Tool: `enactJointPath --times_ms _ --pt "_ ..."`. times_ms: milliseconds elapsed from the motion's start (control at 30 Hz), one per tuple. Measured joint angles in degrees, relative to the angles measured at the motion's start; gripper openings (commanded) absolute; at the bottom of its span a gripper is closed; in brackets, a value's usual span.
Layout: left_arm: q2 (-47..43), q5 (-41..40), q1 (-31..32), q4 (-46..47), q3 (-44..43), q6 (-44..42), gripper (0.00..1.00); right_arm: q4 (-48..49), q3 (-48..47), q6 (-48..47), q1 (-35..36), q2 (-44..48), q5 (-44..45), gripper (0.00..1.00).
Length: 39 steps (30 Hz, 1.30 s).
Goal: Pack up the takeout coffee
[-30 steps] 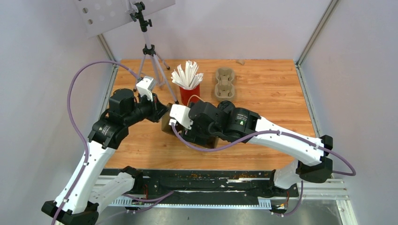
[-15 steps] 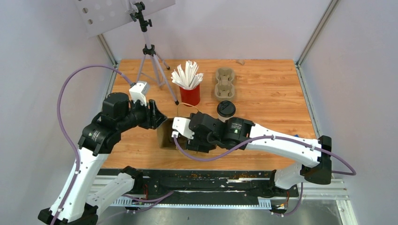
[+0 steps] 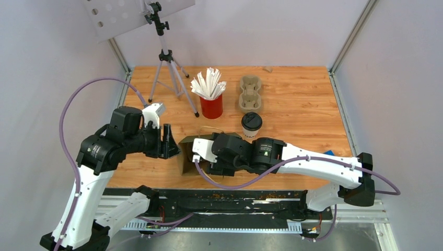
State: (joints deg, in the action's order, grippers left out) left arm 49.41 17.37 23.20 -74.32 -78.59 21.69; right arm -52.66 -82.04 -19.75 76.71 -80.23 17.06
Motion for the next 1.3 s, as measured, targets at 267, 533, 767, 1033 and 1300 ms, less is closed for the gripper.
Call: enactJointPath --times_ms 267,533,767,1033,1300 --pt "-2.8 1.9 0.0 -1.9 5.3 1.4 0.56 0.8 0.0 0.4 0.1 -2.4 0.0 0.7" --pt "-6.4 3.4 0.0 5.0 13.6 3.4 0.05 1.6 0.0 -0.3 0.1 -2.7 0.3 0.7" --pt "-8.2 4.6 0.0 15.7 17.7 1.5 0.0 1.5 1.5 -3.2 0.6 -3.3 3.4 0.7" --pt "-8.0 3.3 0.0 18.8 18.4 -2.3 0.35 3.2 1.6 -6.4 0.6 -5.8 6.6 0.7" --pt "-8.6 1.9 0.0 14.5 18.4 -2.5 0.59 6.7 3.8 -7.5 0.7 -6.8 9.2 0.7"
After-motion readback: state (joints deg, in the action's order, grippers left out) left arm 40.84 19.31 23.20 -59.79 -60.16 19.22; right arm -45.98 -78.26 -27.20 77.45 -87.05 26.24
